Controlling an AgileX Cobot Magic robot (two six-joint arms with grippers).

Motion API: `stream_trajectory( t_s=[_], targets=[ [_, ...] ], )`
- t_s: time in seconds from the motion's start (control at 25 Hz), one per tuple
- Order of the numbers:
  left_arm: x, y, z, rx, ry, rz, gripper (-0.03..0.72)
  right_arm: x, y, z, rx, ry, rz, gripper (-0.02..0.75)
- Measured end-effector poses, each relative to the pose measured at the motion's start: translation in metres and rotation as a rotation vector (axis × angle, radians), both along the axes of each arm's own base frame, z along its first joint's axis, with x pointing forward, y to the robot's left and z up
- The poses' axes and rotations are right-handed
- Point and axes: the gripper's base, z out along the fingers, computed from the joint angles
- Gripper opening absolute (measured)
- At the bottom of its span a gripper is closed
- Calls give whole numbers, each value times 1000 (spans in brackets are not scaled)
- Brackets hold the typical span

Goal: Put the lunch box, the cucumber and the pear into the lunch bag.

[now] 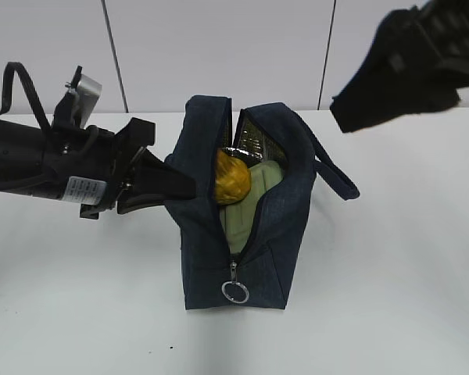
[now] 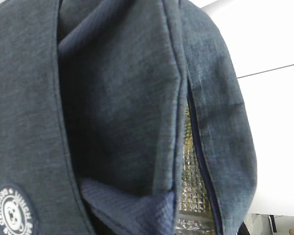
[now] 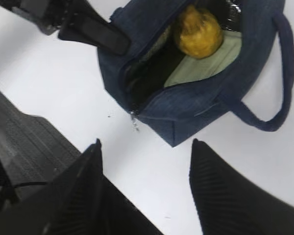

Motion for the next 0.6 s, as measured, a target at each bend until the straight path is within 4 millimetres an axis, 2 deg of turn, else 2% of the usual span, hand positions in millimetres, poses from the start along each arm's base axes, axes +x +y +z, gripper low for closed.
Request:
stream_trajectory(
  t_s=[0.16, 0.28, 0.6],
  targets=[
    [0, 0, 0, 0, 0, 0, -16, -33, -5, -15, 116, -19, 63, 440],
    [0, 0, 0, 0, -1, -1, -16, -50, -6, -34, 182, -17, 112, 440],
    [0, 0, 0, 0, -1, -1, -16, -67, 0, -97, 325, -68, 254, 440]
  ],
)
